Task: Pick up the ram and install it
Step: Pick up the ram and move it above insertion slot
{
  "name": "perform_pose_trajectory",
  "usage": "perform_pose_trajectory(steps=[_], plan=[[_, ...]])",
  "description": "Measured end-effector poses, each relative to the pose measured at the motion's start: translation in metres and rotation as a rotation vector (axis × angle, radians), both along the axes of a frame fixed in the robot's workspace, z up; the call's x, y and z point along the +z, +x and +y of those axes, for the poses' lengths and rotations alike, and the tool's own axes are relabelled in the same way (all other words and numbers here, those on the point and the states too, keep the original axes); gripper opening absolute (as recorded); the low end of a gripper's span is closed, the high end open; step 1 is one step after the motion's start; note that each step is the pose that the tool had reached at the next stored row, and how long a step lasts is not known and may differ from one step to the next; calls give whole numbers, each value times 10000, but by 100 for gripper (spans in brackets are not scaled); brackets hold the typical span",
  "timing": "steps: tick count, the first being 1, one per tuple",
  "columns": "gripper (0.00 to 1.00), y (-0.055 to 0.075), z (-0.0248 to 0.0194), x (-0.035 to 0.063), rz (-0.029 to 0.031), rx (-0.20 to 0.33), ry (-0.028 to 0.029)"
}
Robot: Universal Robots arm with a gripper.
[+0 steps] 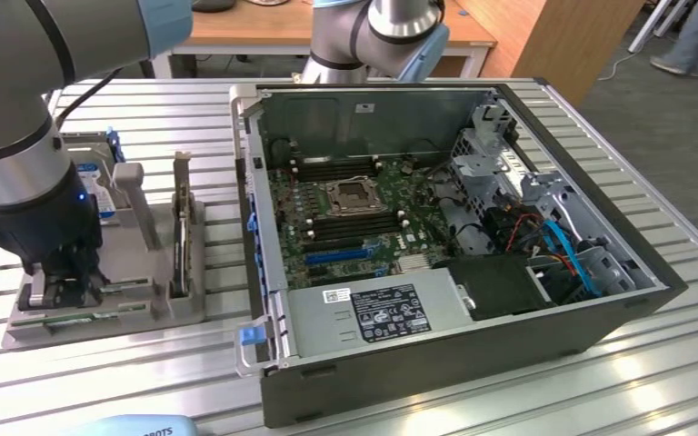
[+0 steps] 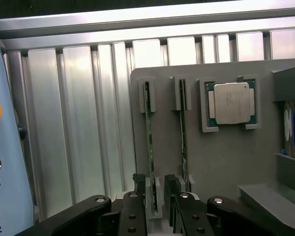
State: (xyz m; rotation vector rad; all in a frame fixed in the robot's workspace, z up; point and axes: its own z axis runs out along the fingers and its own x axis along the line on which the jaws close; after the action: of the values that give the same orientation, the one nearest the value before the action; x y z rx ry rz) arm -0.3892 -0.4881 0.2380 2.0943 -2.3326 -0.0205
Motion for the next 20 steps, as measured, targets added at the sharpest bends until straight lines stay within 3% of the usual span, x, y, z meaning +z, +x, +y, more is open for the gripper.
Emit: perform_pose_trajectory(steps=[7,20], plan=[[29,0,-7,-71,0,1,0],[29,3,-10,-115,10,242,-2]])
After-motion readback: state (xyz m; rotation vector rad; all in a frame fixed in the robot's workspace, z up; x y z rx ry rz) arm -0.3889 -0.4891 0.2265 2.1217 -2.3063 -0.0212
